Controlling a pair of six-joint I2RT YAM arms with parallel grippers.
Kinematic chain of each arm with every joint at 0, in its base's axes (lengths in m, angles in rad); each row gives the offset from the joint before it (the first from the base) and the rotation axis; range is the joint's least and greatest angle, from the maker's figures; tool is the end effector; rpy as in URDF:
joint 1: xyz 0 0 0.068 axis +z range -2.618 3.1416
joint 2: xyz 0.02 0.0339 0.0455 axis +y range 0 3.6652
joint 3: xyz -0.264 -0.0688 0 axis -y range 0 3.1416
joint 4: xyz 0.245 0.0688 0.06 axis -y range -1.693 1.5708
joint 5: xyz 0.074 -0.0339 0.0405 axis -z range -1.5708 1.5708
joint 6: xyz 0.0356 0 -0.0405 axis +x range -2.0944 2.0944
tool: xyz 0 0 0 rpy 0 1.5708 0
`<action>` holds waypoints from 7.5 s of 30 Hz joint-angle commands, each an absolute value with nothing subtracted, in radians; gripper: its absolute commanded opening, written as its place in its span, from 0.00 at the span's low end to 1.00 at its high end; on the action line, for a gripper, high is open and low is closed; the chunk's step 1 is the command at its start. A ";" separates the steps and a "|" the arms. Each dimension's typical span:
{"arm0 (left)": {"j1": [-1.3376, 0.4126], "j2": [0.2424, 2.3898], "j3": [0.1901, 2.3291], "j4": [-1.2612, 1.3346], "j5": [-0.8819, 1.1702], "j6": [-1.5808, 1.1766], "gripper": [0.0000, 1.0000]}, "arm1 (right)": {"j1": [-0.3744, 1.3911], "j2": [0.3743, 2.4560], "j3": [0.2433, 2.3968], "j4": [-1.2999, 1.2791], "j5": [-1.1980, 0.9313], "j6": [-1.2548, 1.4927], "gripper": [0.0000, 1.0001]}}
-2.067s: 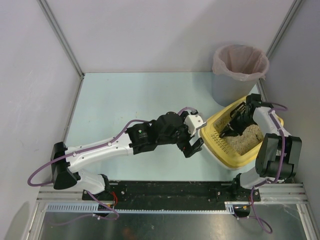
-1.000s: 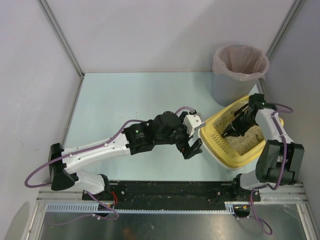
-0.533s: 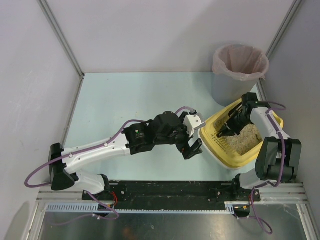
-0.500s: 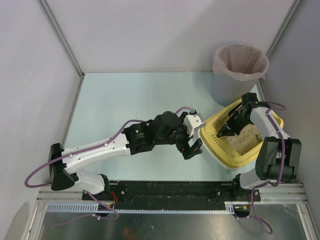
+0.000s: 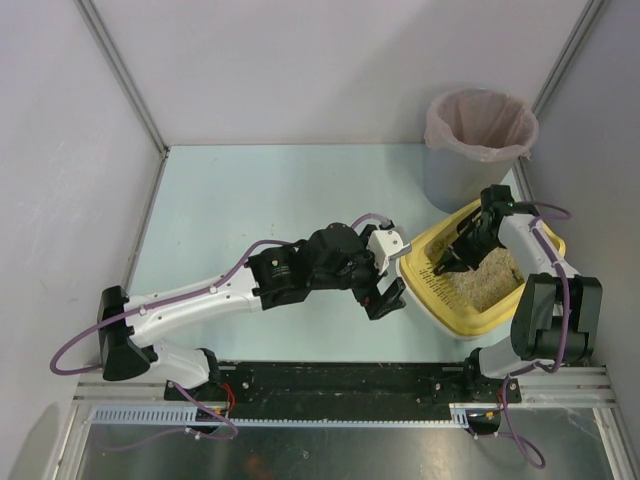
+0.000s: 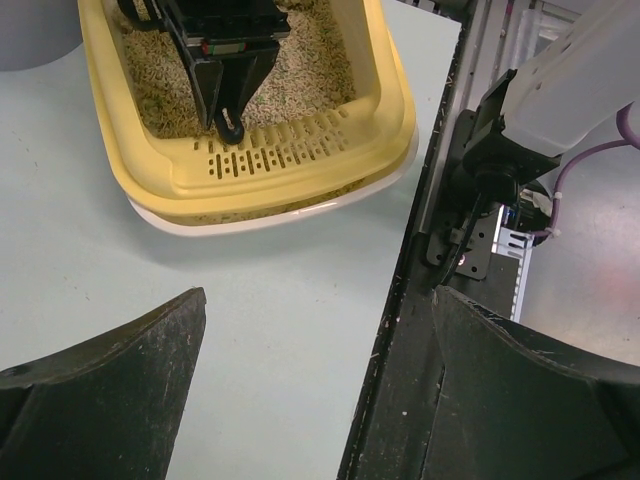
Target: Clean the litter box
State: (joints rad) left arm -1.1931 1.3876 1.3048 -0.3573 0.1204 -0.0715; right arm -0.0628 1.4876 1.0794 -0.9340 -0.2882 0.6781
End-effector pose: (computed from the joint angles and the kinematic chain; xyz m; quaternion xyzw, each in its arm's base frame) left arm 0.1140 -0.2990 0.3660 0.4756 0.6966 -0.3570 0.4013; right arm 0.2714 -0.0069 0.2291 0.3407 0.9224 0.1701 0.0644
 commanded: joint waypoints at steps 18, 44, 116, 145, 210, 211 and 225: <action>-1.201 1.385 1.307 -0.330 0.150 -0.080 0.99 | -0.069 1.453 1.123 -0.963 -0.265 0.661 0.00; -1.143 1.307 1.296 -0.322 0.054 -0.029 1.00 | 0.044 1.215 1.227 -1.085 -0.356 0.722 0.00; -1.106 1.385 1.292 -0.325 0.025 -0.021 1.00 | -0.114 1.967 1.347 1.546 -0.680 2.711 0.00; -1.062 1.223 1.446 -0.328 0.035 -0.038 1.00 | -0.144 1.284 1.348 -0.414 -0.842 1.007 0.00; -0.989 2.033 1.855 -0.138 0.545 -0.584 0.22 | 0.097 0.718 0.956 -1.344 -0.425 0.316 0.23; -0.989 2.029 1.838 -0.140 0.537 -0.591 0.19 | 0.097 0.715 0.956 -1.329 -0.411 0.319 0.26; -0.942 2.005 1.769 -0.153 0.494 -0.733 0.00 | 0.097 0.497 0.982 -1.169 -0.226 0.422 0.58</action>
State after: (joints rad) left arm -0.9699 2.0613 1.7798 -0.1745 0.5186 -0.6510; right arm 0.0967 0.5785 0.9466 -1.2568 -0.3210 0.3809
